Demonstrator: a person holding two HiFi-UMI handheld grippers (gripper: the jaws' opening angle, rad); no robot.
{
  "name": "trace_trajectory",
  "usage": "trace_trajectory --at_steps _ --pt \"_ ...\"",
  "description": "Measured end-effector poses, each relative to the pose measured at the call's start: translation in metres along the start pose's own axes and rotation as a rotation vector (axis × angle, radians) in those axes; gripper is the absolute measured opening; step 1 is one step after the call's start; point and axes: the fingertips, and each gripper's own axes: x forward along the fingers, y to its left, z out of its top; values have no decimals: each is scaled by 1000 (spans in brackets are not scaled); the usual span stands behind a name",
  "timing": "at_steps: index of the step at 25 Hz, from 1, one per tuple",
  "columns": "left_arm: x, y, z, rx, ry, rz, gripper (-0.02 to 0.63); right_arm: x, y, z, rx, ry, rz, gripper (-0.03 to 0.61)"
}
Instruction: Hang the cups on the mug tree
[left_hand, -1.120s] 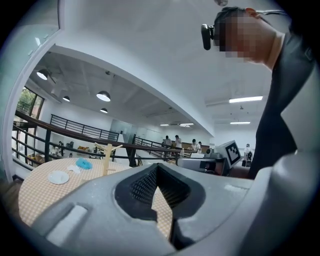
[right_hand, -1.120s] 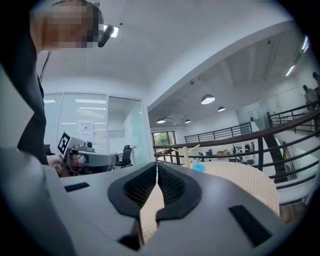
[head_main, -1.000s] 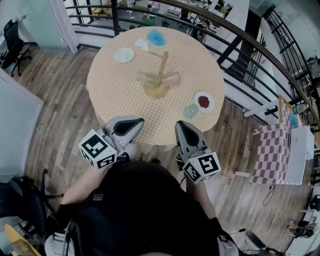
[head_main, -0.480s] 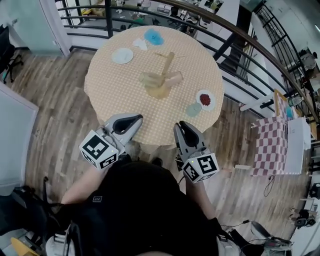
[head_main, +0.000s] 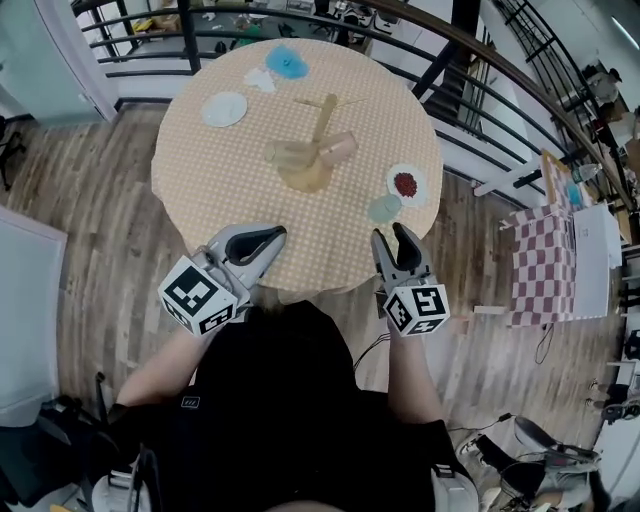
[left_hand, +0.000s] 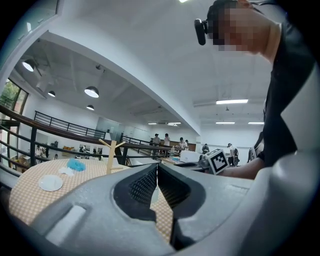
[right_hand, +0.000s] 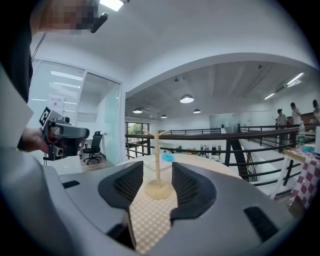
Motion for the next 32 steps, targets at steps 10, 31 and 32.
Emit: trace_trajectory --at_steps 10,31,32 --pt "56 27 -59 4 -19 27 6 61 -126 -122 -21 51 -105 340" --pt "65 44 -41 -40 187 206 6 141 -172 -191 -20 173 -76 347" --pt "65 45 -41 -47 195 210 6 142 -171 -190 -12 171 -74 345"
